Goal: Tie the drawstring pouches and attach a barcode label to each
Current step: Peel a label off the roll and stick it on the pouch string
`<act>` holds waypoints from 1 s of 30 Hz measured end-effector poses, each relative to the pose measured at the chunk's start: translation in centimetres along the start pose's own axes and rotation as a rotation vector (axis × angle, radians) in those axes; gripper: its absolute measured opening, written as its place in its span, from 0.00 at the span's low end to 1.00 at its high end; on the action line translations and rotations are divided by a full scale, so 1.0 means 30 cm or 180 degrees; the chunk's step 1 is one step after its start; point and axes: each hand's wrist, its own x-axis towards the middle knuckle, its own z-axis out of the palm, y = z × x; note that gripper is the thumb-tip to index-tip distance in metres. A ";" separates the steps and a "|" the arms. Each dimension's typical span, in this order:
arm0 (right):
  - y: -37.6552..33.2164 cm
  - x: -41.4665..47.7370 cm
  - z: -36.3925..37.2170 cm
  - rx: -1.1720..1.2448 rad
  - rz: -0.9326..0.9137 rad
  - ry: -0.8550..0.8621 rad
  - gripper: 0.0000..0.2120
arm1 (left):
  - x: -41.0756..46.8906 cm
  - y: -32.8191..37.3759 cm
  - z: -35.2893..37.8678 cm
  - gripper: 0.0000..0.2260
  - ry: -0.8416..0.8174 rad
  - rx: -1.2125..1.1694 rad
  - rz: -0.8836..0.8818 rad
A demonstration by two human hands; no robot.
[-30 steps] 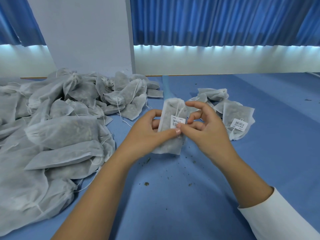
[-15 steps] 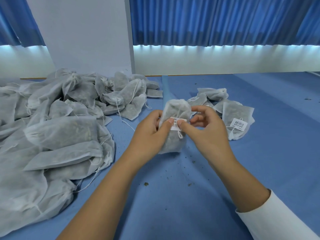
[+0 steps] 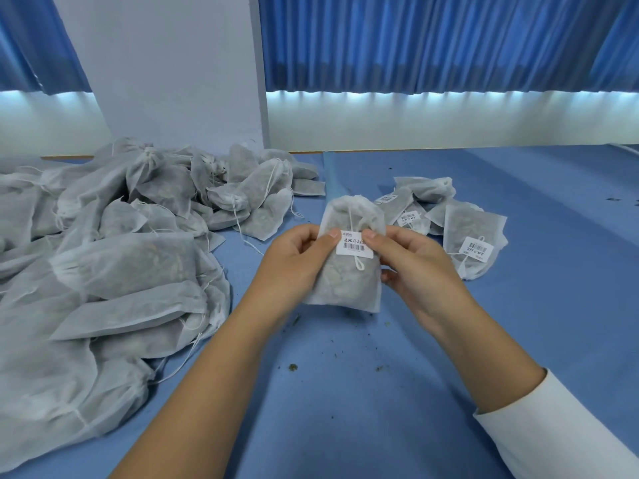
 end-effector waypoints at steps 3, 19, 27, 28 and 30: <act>-0.002 -0.001 0.003 -0.0189 -0.0155 -0.0148 0.08 | 0.002 0.004 0.000 0.08 0.0193 -0.0187 -0.0014; -0.006 -0.010 0.008 -0.0938 -0.0684 -0.0305 0.06 | 0.039 -0.034 -0.018 0.15 0.0725 0.0088 -0.0090; -0.018 0.043 -0.068 0.0579 -0.0384 0.0386 0.20 | 0.116 -0.103 -0.130 0.08 0.1399 0.0534 -0.0093; -0.015 0.044 -0.067 0.0440 -0.0316 0.0356 0.21 | 0.131 -0.115 -0.144 0.05 0.1432 0.0528 -0.0160; -0.004 0.039 -0.057 0.0203 -0.0159 0.0340 0.21 | 0.156 -0.134 -0.165 0.08 0.1479 0.0561 -0.0260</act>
